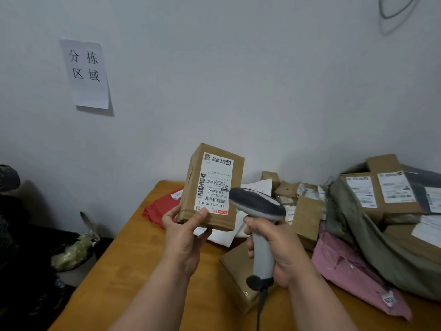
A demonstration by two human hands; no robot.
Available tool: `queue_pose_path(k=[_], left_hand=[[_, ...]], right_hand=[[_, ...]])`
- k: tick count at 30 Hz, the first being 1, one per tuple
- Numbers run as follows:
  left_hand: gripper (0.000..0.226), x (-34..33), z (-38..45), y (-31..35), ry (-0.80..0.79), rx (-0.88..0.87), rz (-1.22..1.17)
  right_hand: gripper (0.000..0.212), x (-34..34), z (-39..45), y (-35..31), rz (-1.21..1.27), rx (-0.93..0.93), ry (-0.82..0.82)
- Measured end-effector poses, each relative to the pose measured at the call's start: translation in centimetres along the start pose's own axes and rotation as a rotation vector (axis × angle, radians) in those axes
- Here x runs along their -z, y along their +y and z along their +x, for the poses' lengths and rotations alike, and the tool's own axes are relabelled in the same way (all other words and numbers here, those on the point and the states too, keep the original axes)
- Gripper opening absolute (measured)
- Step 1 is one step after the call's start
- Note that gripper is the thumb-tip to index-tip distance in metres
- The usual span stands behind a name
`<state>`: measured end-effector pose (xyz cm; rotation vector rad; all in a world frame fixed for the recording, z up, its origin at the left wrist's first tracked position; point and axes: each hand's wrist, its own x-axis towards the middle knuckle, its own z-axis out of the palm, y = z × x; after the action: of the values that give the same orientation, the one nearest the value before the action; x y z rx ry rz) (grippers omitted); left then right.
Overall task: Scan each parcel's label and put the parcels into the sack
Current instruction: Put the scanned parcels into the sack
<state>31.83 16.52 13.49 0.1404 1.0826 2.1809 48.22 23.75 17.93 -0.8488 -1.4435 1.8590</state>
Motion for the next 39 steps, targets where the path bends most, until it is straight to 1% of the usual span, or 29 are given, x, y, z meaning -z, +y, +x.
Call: queue_pose_path(k=[3,6,8,13,15,18,19,25,29,32,35,39], left_hand=[[0.064,-1.0,-1.4,-1.6,0.03,0.002,-0.02],[0.064,-2.2,-2.6,-3.2,0.05,0.02,-0.047],[0.064,-2.9,-3.4,-4.1,0.059,0.021,-0.058],[0.068,-4.2,-5.0,-6.0,0.081,0.011,-0.091],[0.073,-4.5,-5.6,-6.6,0.075,-0.002,-0.092],[0.087,-5.0,-6.6,-7.5,0.059,-0.008,-0.07],[0.088,-5.1,-7.0,-7.7,0.057,-0.008,-0.065],[0.076,-6.1,-8.2,-8.8,0.051,-0.02,-0.062],[0.083,-6.8,-8.9,-9.4,0.052,-0.022,-0.066],[0.078,-7.3,-9.3,-10.0,0.05,-0.023,-0.055],[0.072,-7.9,-9.5,-10.8,0.036,-0.028,-0.039],[0.075,-9.2,-10.0,-12.0,0.005,-0.024,-0.034]], right_hand=[[0.015,1.8,-1.3,-0.2,-0.023,-0.032,-0.003],[0.009,3.9,-2.5,-0.3,-0.025,-0.031,-0.024],[0.011,5.2,-3.3,-0.4,-0.036,-0.033,-0.034],[0.032,7.7,-5.3,-0.3,-0.114,-0.03,-0.082],[0.035,8.4,-5.9,-0.4,-0.121,-0.025,-0.092],[0.029,9.5,-6.6,-0.6,-0.127,-0.014,-0.108],[0.027,9.8,-6.8,-0.6,-0.13,-0.01,-0.116],[0.026,11.6,-7.7,-0.8,-0.137,-0.001,-0.132],[0.03,12.7,-7.9,-0.9,-0.1,-0.007,-0.128],[0.03,13.5,-8.0,-1.0,-0.088,-0.007,-0.135],[0.027,14.5,-8.2,-1.0,-0.097,-0.014,-0.131],[0.016,16.4,-8.0,-0.9,-0.069,0.001,-0.059]])
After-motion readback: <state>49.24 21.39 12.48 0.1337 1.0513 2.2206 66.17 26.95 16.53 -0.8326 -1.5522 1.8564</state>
